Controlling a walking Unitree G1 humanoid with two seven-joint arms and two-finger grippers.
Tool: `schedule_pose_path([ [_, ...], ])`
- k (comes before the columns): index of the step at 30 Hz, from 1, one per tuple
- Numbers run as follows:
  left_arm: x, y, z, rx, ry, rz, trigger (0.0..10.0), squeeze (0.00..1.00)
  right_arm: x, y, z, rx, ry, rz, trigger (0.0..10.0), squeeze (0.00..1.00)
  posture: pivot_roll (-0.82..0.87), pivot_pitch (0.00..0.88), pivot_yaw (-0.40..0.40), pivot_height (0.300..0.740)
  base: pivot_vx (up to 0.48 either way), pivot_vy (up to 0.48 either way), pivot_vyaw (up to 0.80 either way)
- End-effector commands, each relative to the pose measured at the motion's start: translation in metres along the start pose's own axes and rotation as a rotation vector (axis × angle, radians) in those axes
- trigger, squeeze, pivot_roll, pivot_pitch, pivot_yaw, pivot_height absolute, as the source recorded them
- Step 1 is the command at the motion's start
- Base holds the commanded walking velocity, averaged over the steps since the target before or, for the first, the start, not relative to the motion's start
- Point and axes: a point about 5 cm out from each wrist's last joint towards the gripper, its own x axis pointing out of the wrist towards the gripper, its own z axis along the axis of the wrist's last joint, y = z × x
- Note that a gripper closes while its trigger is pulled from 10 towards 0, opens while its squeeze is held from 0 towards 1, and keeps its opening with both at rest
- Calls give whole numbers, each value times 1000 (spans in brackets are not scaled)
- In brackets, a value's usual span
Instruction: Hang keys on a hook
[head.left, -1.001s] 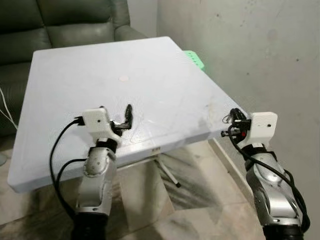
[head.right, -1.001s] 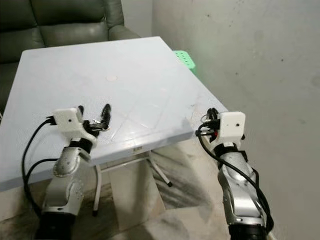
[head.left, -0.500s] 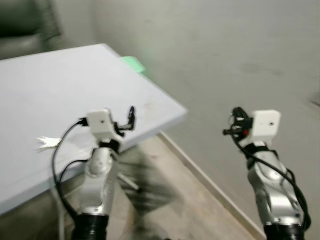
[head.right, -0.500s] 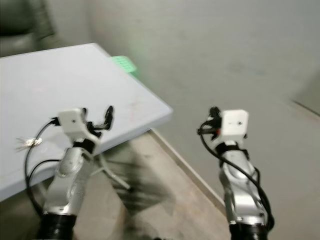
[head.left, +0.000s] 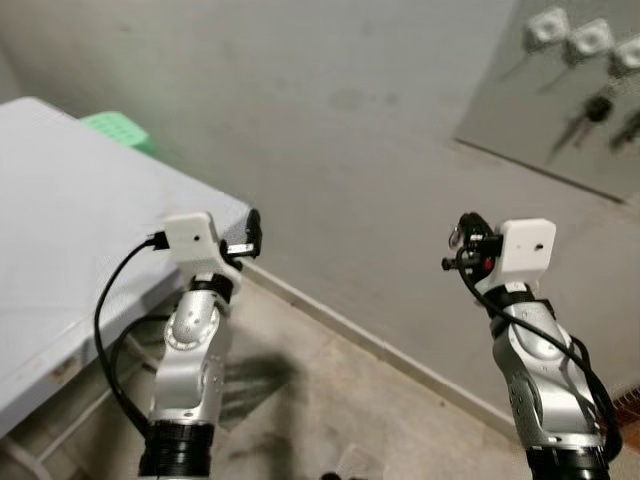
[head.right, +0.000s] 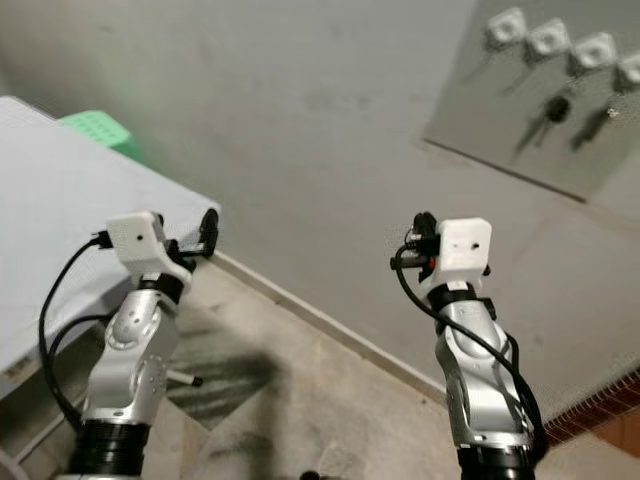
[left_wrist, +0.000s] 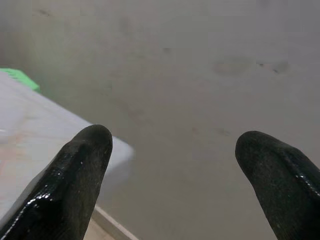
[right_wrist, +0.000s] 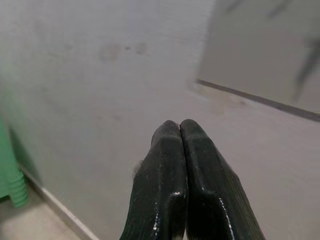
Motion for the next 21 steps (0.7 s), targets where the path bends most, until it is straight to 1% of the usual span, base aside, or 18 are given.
schedule_pose_path([
  [1, 0, -5, 0, 1, 7, -14, 10000, 0, 2, 0, 5, 0, -13, -2, 10000, 0, -25, 66, -73, 740, 0, 0, -744],
  [6, 0, -6, 2, 7, 6, -20, 10000, 0, 1, 0, 4, 1, -10, -5, 10000, 0, -23, 67, -69, 740, 0, 0, -745],
  [10, 0, -7, 4, 28, 1, -21, 10000, 0, 2, 1, 4, 1, -12, -7, 10000, 0, -23, 65, -65, 740, 0, 0, -744],
  [14, 2, -8, 6, 16, -5, -36, 10000, 0, 2, 2, 3, 2, -11, -12, 10000, 0, -23, 61, -53, 740, 0, 0, -745],
  [21, 4, -9, 7, 33, 1, -62, 10000, 0, 2, 2, 2, 4, -19, -22, 10000, 0, -25, 57, -33, 740, 0, 0, -744],
])
